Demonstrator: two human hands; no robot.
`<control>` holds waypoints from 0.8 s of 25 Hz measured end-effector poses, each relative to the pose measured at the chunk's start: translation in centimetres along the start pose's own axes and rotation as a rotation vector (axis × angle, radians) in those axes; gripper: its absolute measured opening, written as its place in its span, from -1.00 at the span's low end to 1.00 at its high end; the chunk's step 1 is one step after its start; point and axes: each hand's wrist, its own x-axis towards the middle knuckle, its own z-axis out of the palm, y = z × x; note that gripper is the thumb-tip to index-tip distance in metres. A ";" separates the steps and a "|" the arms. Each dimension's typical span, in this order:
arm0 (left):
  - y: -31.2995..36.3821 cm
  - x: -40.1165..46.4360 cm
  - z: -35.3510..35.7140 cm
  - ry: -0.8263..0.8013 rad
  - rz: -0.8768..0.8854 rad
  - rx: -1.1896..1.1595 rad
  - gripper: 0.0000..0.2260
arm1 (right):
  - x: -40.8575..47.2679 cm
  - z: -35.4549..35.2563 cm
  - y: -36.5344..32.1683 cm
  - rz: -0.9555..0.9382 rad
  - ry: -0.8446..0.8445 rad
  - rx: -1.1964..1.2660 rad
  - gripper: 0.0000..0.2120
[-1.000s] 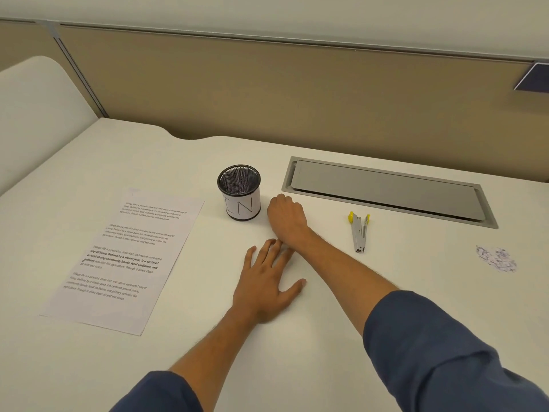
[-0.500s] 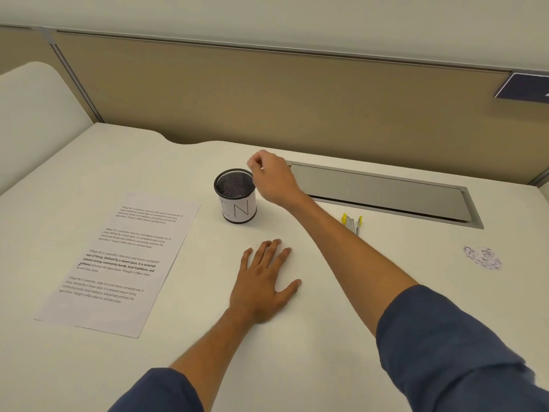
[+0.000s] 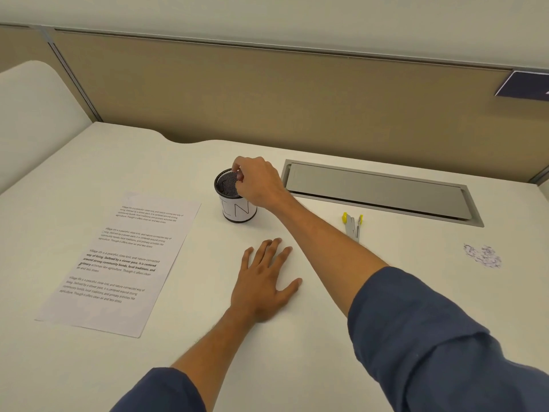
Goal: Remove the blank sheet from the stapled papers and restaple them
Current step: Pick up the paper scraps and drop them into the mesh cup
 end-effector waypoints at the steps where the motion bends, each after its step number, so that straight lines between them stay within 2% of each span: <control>1: 0.0 0.0 0.0 0.007 0.001 -0.005 -0.40 | -0.2 -0.2 0.3 0.036 0.034 0.125 -0.76; 4: 0.0 -0.1 0.0 0.024 0.003 -0.012 -0.40 | -1.9 -0.9 2.8 0.163 0.188 0.436 -0.90; 7: 0.0 -0.1 -0.1 0.026 0.003 -0.010 -0.40 | -5.5 -2.1 7.2 0.331 0.260 0.541 -0.92; 12: 0.0 -0.1 0.0 0.033 0.005 0.008 -0.40 | -12.0 -3.2 13.0 0.433 0.160 0.400 -0.91; 15: 0.0 -0.1 0.0 0.028 0.008 0.006 -0.39 | -14.4 -2.9 14.1 0.397 0.022 0.219 -0.88; 20: 0.1 -0.2 -0.1 0.033 0.006 0.013 -0.39 | -15.5 -2.3 13.7 0.341 -0.067 0.061 -0.83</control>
